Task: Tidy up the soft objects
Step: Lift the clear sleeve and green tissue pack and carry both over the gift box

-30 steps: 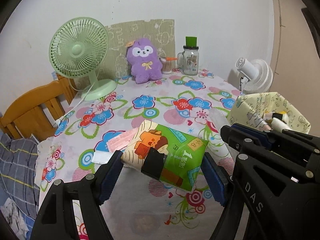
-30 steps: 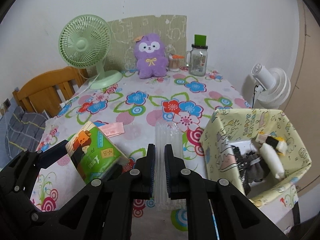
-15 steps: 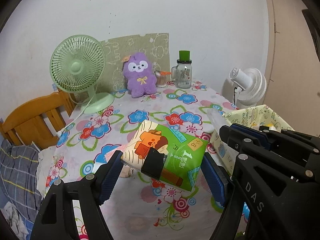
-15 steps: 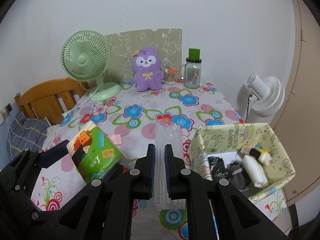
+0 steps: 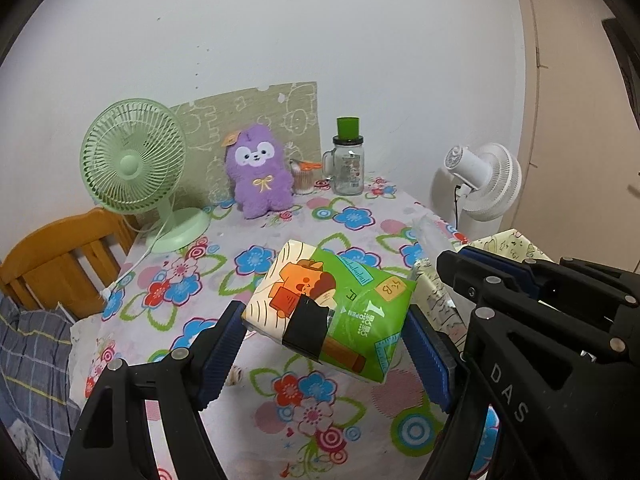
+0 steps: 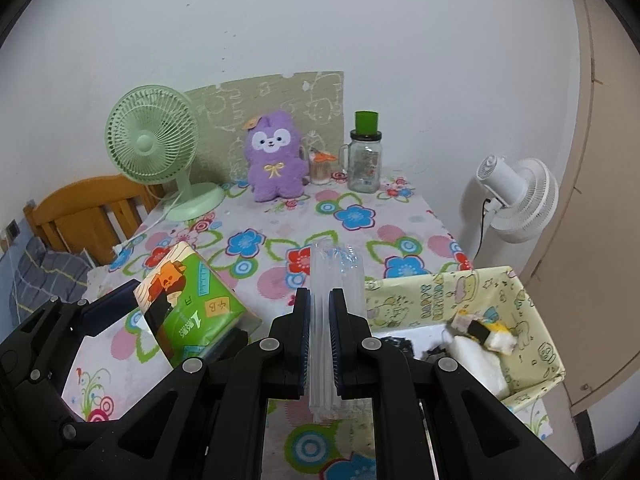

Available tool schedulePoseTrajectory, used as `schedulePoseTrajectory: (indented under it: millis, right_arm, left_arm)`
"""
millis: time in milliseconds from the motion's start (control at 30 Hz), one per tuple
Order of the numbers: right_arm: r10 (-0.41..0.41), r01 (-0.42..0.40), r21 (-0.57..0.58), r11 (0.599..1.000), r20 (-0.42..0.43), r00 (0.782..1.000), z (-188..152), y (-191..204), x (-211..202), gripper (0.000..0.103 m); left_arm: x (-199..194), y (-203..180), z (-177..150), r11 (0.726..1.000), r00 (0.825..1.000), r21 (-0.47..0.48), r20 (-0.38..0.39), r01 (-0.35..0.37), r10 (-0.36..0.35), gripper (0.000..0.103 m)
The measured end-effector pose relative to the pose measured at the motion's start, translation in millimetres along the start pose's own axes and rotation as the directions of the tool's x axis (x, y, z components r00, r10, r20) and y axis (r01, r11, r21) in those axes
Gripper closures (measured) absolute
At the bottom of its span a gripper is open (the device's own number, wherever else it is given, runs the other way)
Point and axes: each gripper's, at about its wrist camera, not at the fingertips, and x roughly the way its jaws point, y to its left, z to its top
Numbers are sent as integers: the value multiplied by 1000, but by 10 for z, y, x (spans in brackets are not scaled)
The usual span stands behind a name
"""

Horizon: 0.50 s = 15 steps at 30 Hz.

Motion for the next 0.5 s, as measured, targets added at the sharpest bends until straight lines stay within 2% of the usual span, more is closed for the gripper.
schedulePoseTrajectory:
  millis: [500]
  right_arm:
    - [-51, 52, 50, 997, -18, 999, -16, -464, 62, 91]
  left_arm:
    - [199, -396, 141, 998, 999, 42, -8, 52, -51, 23]
